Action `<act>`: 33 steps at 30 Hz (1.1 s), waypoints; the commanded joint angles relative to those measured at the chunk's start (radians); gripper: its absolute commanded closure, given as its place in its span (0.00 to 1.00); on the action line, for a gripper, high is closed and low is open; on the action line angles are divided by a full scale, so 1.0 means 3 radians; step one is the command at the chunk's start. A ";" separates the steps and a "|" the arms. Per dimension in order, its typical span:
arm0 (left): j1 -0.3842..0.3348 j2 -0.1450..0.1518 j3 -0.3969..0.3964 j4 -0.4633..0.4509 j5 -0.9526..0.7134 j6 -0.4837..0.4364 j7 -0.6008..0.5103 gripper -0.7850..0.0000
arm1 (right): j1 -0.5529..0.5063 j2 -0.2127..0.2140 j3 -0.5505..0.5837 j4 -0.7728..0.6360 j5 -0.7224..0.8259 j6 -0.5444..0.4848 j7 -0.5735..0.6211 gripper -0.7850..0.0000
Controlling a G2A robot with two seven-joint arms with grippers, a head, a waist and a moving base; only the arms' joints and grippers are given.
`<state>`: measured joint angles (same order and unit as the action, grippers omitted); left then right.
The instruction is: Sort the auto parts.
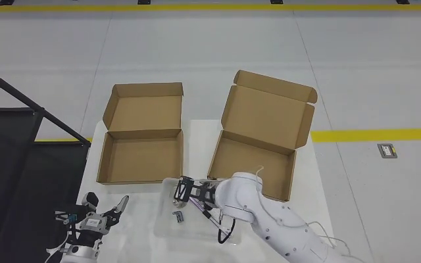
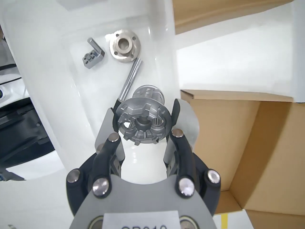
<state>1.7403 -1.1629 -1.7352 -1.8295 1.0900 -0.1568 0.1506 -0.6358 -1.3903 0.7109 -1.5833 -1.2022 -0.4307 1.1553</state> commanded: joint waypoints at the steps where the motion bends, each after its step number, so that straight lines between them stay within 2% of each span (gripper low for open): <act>1: 0.0000 0.0000 0.0000 0.0000 0.0000 0.0000 0.0000 0.00 | -0.0034 0.0029 0.0137 -0.0172 -0.0025 0.0058 0.0048 1.00; 5: 0.0000 0.0000 0.0000 0.0000 0.0000 0.0000 0.0000 0.00 | 0.0026 0.0046 0.0380 -0.0307 -0.0064 0.0356 0.0207 1.00; 8: 0.0000 0.0000 0.0000 0.0000 0.0000 0.0000 0.0000 0.00 | 0.0161 0.0031 0.0478 -0.0151 -0.0267 0.0733 0.0336 1.00; 10: 0.0000 0.0000 0.0000 0.0000 0.0000 0.0000 0.0000 0.00 | 0.0283 0.0001 0.0510 0.0104 -0.0296 0.0995 0.0442 1.00; 14: 0.0000 0.0000 0.0000 0.0000 0.0000 0.0000 0.0000 0.00 | 0.0622 -0.0091 0.0411 0.0780 -0.0311 0.1184 0.0446 1.00; 22: 0.0000 0.0000 0.0000 0.0000 0.0000 0.0000 0.0000 0.00 | 0.1045 -0.0279 0.0307 0.2028 0.0180 0.1043 -0.0148 1.00; 25: 0.0000 0.0000 0.0000 0.0000 0.0000 0.0000 0.0000 0.00 | 0.1156 -0.0345 0.0255 0.2369 0.0301 0.0935 -0.0365 1.00; 33: 0.0000 0.0000 0.0000 0.0000 0.0000 0.0000 0.0000 0.00 | 0.1379 -0.0544 0.0077 0.3012 0.0472 0.0907 -0.0599 1.00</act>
<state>1.7403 -1.1629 -1.7352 -1.8295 1.0900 -0.1568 0.1506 -0.2258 -1.5487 0.7363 -0.6988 -1.0677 -0.1548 0.9843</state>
